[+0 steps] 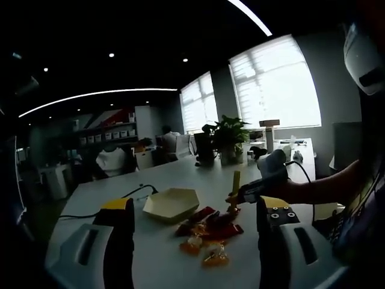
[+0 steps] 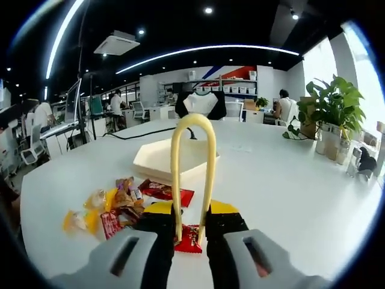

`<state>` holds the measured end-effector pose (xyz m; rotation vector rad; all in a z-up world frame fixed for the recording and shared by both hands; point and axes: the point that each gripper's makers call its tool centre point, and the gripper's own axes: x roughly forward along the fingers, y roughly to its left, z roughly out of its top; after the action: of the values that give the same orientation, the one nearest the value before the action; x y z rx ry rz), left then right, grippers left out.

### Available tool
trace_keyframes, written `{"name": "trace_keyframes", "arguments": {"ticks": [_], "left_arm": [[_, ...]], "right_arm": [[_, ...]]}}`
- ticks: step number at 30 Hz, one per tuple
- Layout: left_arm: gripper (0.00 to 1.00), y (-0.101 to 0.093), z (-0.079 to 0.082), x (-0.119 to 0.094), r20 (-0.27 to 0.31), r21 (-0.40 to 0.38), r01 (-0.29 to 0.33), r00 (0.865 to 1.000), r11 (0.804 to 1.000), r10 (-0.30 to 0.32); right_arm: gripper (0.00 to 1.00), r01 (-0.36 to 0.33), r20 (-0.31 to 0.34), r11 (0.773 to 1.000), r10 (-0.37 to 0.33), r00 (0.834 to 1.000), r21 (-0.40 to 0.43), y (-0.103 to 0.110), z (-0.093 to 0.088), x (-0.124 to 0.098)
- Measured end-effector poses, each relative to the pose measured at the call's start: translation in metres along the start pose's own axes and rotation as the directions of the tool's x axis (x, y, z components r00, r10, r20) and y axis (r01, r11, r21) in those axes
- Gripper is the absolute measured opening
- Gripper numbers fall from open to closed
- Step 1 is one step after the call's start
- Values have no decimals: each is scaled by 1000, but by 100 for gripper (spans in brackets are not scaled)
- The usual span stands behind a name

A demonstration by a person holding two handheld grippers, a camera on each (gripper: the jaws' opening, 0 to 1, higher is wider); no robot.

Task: Place the target food into the container with the food tongs after gripping and lifting it, then release it inside without dropping or visibly crushing the food.

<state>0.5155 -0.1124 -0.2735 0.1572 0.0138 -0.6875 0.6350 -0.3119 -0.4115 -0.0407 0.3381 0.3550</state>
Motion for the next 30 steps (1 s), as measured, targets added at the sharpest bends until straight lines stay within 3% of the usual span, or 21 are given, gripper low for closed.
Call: {"name": "trace_keyframes", "arguments": {"ticks": [8,11,13,19,21,30], "left_arm": [[89,-1,2,2,7,19,6,1000,1000,-6],[89,3,-2,1,-19,49,-1,1000,999,2],[89,4,-1,2,-18,53,-1,1000,999,2],[89,8,4,1,3,18,-3,1000,1000,3],[89,9,5,1,-1,38,-7,1000,999,7],[88,3,8,-1,7,54,-1,1000,999,1]], "right_arm": [[14,13,10,999,-12,1000,-30,-8,11,-1],[14,6,14,1000,-6,1000,-26,-9,18,1],[14,-20,46,999,19,999,26,-6,28,3],[14,-17,79,1000,18,997,-19,-4,57,11],[14,-22,90,999,24,996,-25,-1,64,13],[14,-54,107,998,59,993,-42,6,87,34]]}}
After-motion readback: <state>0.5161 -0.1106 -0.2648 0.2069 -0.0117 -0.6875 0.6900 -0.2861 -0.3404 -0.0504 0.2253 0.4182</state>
